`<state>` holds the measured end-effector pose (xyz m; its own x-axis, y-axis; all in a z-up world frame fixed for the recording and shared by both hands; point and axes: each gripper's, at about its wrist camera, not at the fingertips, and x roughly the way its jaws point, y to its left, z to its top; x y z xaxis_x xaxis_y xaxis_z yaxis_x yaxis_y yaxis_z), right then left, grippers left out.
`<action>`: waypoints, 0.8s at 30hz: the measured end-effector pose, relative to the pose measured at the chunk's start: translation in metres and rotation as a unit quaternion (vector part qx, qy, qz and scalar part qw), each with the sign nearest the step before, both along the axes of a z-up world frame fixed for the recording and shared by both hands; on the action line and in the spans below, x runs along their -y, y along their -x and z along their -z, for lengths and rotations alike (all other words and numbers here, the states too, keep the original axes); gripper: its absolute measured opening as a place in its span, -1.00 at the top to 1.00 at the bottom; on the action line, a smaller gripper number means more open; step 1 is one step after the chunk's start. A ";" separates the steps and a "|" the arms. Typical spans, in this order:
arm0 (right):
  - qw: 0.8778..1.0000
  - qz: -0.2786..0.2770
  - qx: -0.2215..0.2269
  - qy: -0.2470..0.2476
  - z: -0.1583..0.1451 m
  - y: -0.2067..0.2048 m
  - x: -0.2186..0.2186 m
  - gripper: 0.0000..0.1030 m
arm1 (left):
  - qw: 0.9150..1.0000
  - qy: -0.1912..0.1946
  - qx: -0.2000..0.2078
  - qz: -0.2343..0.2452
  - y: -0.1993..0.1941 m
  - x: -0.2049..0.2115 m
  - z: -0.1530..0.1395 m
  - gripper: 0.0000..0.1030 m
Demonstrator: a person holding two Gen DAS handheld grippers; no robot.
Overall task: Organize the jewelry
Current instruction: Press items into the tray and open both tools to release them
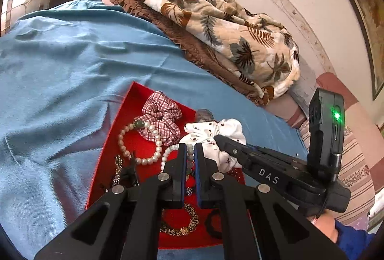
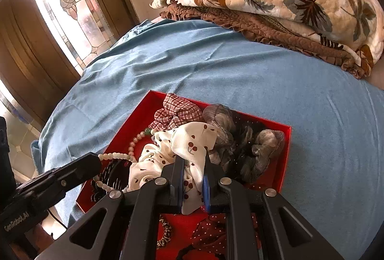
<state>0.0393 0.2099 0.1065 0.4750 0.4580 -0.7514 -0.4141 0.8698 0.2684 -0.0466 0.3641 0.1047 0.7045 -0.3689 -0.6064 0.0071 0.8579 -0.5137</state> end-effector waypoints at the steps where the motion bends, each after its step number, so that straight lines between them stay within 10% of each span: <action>1: 1.000 0.000 0.000 0.000 0.001 -0.001 0.000 0.72 | 1.000 -0.002 -0.002 0.002 -0.001 0.001 0.001 0.89; 24: 1.000 0.000 -0.017 0.021 0.023 -0.016 -0.012 0.72 | 0.995 -0.087 -0.044 0.002 -0.009 0.019 0.016 0.89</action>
<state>0.0555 0.2224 0.0830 0.4487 0.4268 -0.7852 -0.4061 0.8800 0.2463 -0.0381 0.3446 0.0892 0.6438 -0.2561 -0.7211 -0.0278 0.9339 -0.3565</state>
